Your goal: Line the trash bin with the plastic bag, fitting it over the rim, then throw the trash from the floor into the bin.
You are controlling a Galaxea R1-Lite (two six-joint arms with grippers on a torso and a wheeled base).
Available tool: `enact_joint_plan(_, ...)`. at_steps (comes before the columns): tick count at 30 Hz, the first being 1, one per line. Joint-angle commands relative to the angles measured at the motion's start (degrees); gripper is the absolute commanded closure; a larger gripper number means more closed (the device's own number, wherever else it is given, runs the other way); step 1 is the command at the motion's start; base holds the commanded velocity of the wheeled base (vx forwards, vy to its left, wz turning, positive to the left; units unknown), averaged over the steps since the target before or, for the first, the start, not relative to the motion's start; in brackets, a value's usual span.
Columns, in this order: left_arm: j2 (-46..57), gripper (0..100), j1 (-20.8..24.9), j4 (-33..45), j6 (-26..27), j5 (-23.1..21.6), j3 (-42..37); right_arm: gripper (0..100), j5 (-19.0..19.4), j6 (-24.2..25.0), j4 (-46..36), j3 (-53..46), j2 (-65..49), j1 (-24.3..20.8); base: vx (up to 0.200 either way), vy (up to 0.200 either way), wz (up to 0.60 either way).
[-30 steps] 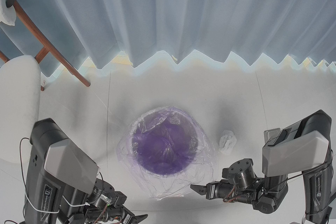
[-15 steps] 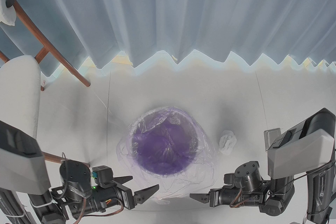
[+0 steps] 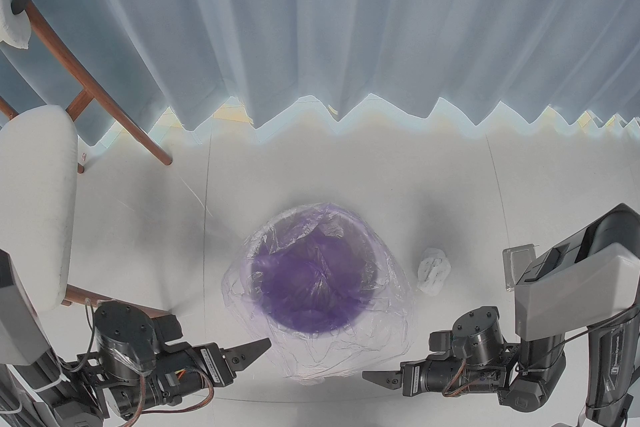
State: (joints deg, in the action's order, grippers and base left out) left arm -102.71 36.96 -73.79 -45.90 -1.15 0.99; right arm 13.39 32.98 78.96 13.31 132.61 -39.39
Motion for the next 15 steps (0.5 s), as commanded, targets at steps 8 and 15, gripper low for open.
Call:
enact_joint_plan(8,-18.1,0,-2.9,-9.8,-1.3,2.4,-0.9,0,-0.1,0.0,1.4,0.6,1.4,0.0,0.0,0.0,0.0)
enact_joint_plan(15,-24.4,0,-5.7,-15.1,-0.2,2.1,1.0,0,-0.2,-0.1,1.5,0.6,1.8,0.0,0.0,0.0,0.0)
